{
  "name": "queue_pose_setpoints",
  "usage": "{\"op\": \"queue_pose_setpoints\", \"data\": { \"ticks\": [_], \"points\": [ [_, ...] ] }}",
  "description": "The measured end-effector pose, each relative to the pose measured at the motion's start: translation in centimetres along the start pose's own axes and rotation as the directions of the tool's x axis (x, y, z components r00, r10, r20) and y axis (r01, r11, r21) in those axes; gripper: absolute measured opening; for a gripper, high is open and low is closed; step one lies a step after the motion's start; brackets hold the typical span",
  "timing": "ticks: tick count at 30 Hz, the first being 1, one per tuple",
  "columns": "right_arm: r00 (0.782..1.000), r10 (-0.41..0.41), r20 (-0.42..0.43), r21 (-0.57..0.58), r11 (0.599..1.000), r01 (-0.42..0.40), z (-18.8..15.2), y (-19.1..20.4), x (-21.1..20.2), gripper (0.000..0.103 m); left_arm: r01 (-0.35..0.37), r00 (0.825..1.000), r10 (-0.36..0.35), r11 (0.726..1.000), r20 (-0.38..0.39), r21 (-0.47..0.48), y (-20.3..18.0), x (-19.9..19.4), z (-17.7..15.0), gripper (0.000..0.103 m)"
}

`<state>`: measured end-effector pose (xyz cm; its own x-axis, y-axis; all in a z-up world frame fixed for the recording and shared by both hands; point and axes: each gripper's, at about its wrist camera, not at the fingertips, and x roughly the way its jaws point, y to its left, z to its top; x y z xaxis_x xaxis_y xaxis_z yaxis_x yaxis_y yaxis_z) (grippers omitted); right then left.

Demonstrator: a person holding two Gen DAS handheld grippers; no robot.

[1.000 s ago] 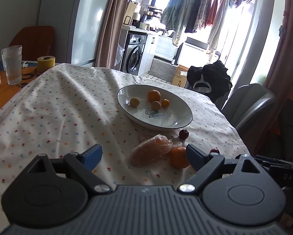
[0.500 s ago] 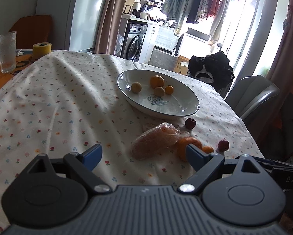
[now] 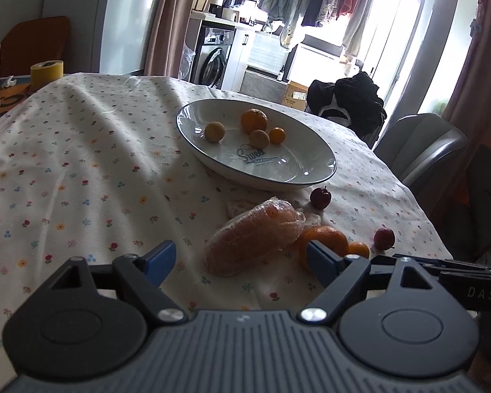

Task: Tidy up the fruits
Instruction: 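Grasp the plastic-wrapped pink pomelo piece with the left gripper while the right grasps a small orange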

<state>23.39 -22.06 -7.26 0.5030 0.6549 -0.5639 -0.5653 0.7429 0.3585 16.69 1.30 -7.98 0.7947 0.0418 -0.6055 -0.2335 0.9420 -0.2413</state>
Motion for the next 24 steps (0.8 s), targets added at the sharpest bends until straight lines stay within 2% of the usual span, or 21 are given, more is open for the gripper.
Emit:
{"op": "queue_pose_setpoints", "data": {
  "ticks": [2, 5, 15, 17, 24],
  "points": [
    [1.000, 0.006, -0.008, -0.003, 1.000, -0.006, 0.1, 0.0, 0.5, 0.058, 0.007, 1.000, -0.007, 1.000, -0.016, -0.004, 0.2, 0.6, 0.1, 0.076],
    [1.000, 0.005, -0.017, -0.008, 1.000, -0.005, 0.2, 0.1, 1.1, 0.055, 0.003, 1.000, -0.003, 1.000, -0.022, 0.002, 0.2, 1.2, 0.3, 0.073],
    [0.999, 0.021, -0.046, 0.011, 1.000, -0.020, 0.8, -0.2, 2.8, 0.043, 0.018, 1.000, -0.017, 0.999, -0.024, 0.038, -0.3, 2.2, 0.7, 0.070],
    [0.999, 0.023, -0.048, 0.010, 1.000, -0.023, 0.9, -0.3, 2.9, 0.042, 0.029, 0.999, -0.028, 0.999, -0.023, 0.045, -0.4, 2.3, 0.6, 0.062],
    [0.998, 0.025, -0.054, 0.010, 1.000, -0.025, 1.0, -0.4, 3.2, 0.040, 0.061, 0.998, -0.060, 0.998, -0.028, 0.026, -0.1, 2.1, 0.5, 0.051]
  ]
}}
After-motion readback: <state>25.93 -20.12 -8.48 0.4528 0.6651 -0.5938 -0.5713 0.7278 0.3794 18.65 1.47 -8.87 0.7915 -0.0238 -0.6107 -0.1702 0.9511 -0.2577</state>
